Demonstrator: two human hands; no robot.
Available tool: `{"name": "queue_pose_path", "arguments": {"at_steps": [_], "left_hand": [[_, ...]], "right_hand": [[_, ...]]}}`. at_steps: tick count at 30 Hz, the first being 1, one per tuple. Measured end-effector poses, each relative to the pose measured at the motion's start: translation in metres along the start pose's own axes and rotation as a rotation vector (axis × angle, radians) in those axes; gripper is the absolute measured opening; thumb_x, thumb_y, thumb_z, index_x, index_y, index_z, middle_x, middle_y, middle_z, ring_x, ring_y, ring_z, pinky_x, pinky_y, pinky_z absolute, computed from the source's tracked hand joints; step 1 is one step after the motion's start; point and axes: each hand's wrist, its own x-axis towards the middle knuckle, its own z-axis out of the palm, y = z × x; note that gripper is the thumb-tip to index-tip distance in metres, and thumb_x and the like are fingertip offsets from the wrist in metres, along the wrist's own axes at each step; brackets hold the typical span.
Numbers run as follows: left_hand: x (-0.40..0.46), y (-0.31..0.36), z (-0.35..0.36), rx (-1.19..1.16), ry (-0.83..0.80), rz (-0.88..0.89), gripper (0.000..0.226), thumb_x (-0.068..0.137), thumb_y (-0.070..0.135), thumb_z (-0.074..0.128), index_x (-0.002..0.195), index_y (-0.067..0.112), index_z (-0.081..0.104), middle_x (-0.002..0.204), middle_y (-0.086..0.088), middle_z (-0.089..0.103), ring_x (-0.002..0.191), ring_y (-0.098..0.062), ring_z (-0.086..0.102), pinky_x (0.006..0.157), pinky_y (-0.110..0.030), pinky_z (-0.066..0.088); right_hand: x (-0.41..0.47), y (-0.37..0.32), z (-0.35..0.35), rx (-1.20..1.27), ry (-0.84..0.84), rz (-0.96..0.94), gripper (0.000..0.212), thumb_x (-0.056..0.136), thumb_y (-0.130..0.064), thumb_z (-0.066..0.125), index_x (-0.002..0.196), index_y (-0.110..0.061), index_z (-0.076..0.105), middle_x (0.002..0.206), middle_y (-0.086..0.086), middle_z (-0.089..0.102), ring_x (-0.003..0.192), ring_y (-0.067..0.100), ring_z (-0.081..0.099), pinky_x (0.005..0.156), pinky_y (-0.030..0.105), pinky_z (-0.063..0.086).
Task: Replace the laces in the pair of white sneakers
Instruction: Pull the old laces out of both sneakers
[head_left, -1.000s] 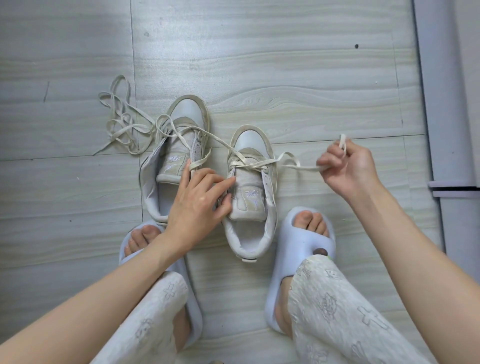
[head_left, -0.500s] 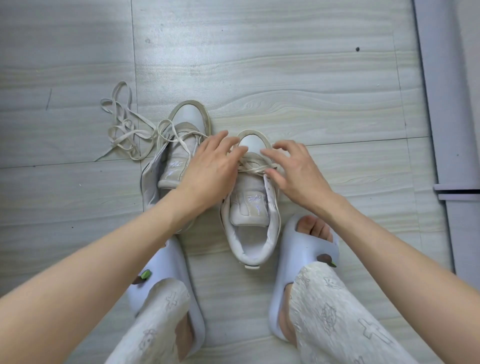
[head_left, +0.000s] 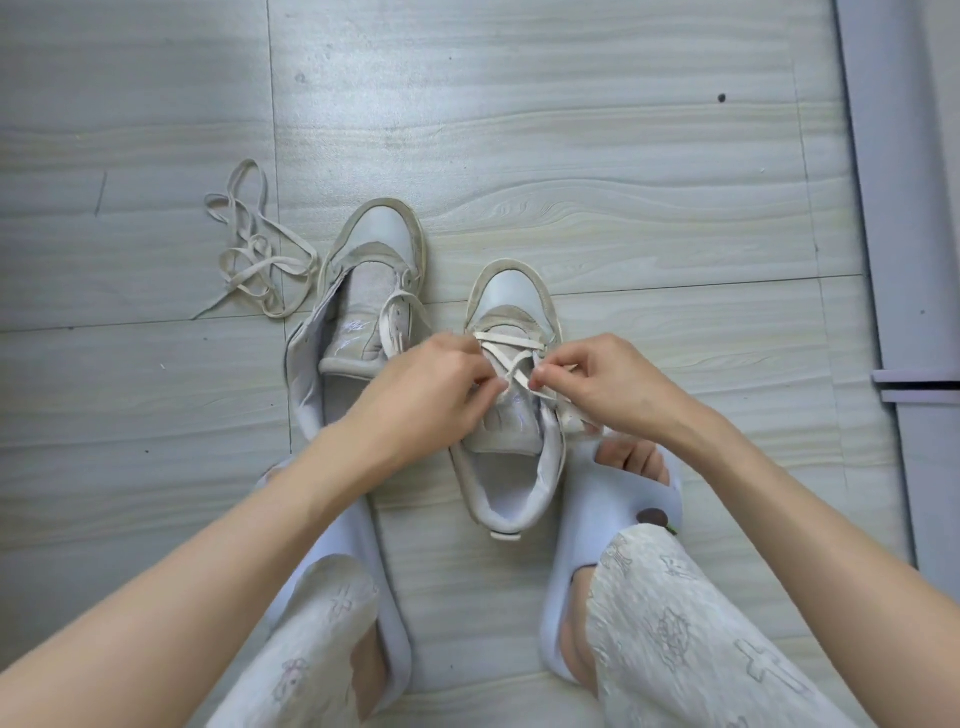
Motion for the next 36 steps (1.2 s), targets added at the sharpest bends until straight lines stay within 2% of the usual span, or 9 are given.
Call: {"name": "queue_pose_path", "arguments": {"at_steps": [2, 4, 8, 11, 17, 26, 31, 33, 36], "left_hand": [[0.012, -0.006, 0.0, 0.024, 0.056, -0.09, 0.026, 0.096, 0.032, 0.044, 0.096, 0.015, 0.063, 0.098, -0.002, 0.062, 0.099, -0.024, 0.054, 0.072, -0.034, 0.041], [0.027, -0.016, -0.001, 0.004, 0.056, -0.142, 0.022, 0.096, 0.03, 0.046, 0.103, 0.016, 0.061, 0.102, -0.005, 0.062, 0.099, -0.028, 0.056, 0.076, -0.039, 0.045], [0.045, -0.02, 0.003, 0.053, -0.095, -0.144, 0.021, 0.091, 0.034, 0.055, 0.105, 0.018, 0.06, 0.103, -0.002, 0.056, 0.097, -0.026, 0.057, 0.077, -0.036, 0.044], [0.053, -0.017, 0.006, 0.021, -0.106, -0.19, 0.016, 0.09, 0.027, 0.058, 0.097, 0.014, 0.063, 0.104, -0.005, 0.054, 0.102, -0.025, 0.053, 0.082, -0.037, 0.044], [0.049, -0.024, 0.01, -0.041, -0.12, -0.12, 0.017, 0.094, 0.018, 0.051, 0.099, 0.003, 0.057, 0.103, -0.016, 0.055, 0.101, -0.032, 0.049, 0.088, -0.042, 0.04], [0.05, -0.013, 0.001, -0.207, -0.186, -0.161, 0.013, 0.097, 0.015, 0.044, 0.085, 0.016, 0.039, 0.079, -0.002, 0.047, 0.077, -0.02, 0.04, 0.065, -0.029, 0.029], [0.05, -0.011, -0.018, -0.204, -0.322, -0.194, 0.007, 0.096, 0.02, 0.047, 0.095, 0.015, 0.052, 0.082, 0.004, 0.054, 0.08, -0.016, 0.047, 0.065, -0.023, 0.03], [0.049, -0.013, -0.021, -0.142, -0.352, -0.234, 0.018, 0.095, 0.023, 0.048, 0.102, 0.01, 0.058, 0.083, 0.0, 0.057, 0.082, -0.017, 0.05, 0.07, -0.024, 0.034], [0.05, -0.011, -0.019, -0.004, -0.325, -0.222, 0.034, 0.094, 0.032, 0.048, 0.083, 0.004, 0.063, 0.071, -0.007, 0.06, 0.073, -0.023, 0.052, 0.063, -0.029, 0.036]], "right_hand": [[0.002, 0.0, 0.001, -0.09, 0.06, 0.021, 0.016, 0.088, -0.026, 0.059, 0.076, -0.019, 0.067, 0.041, -0.013, 0.053, 0.046, 0.0, 0.051, 0.053, 0.016, 0.038], [0.004, 0.0, 0.007, -0.181, 0.158, 0.036, 0.009, 0.085, -0.031, 0.061, 0.086, -0.023, 0.065, 0.059, -0.01, 0.056, 0.07, 0.008, 0.056, 0.069, 0.026, 0.041], [0.001, 0.001, 0.031, -0.223, 0.245, -0.018, 0.062, 0.078, -0.044, 0.067, 0.13, -0.019, 0.045, 0.126, 0.003, 0.045, 0.121, 0.021, 0.039, 0.1, 0.03, 0.032], [-0.003, 0.001, 0.047, -0.267, 0.192, -0.07, 0.087, 0.078, -0.048, 0.067, 0.146, -0.017, 0.024, 0.152, 0.004, 0.019, 0.139, 0.021, 0.018, 0.112, 0.029, 0.017], [-0.002, 0.009, 0.052, -0.35, 0.196, -0.106, 0.093, 0.077, -0.054, 0.064, 0.149, -0.017, 0.016, 0.158, -0.003, 0.009, 0.143, 0.016, 0.009, 0.114, 0.025, 0.011], [-0.002, 0.004, 0.055, -0.39, 0.202, -0.096, 0.102, 0.078, -0.053, 0.064, 0.15, -0.014, 0.004, 0.158, -0.003, 0.005, 0.143, 0.016, 0.006, 0.114, 0.028, 0.014], [-0.002, 0.002, 0.055, -0.397, 0.178, -0.085, 0.1, 0.078, -0.054, 0.063, 0.15, -0.016, 0.004, 0.158, -0.005, 0.005, 0.143, 0.014, 0.005, 0.113, 0.029, 0.019], [-0.002, 0.002, 0.054, -0.405, 0.169, -0.092, 0.099, 0.078, -0.055, 0.062, 0.15, -0.018, 0.005, 0.158, -0.007, 0.005, 0.144, 0.013, 0.004, 0.113, 0.03, 0.019], [-0.002, 0.002, 0.055, -0.413, 0.156, -0.12, 0.098, 0.078, -0.053, 0.063, 0.15, -0.019, 0.006, 0.158, -0.008, 0.006, 0.144, 0.011, 0.004, 0.114, 0.028, 0.018]]}}
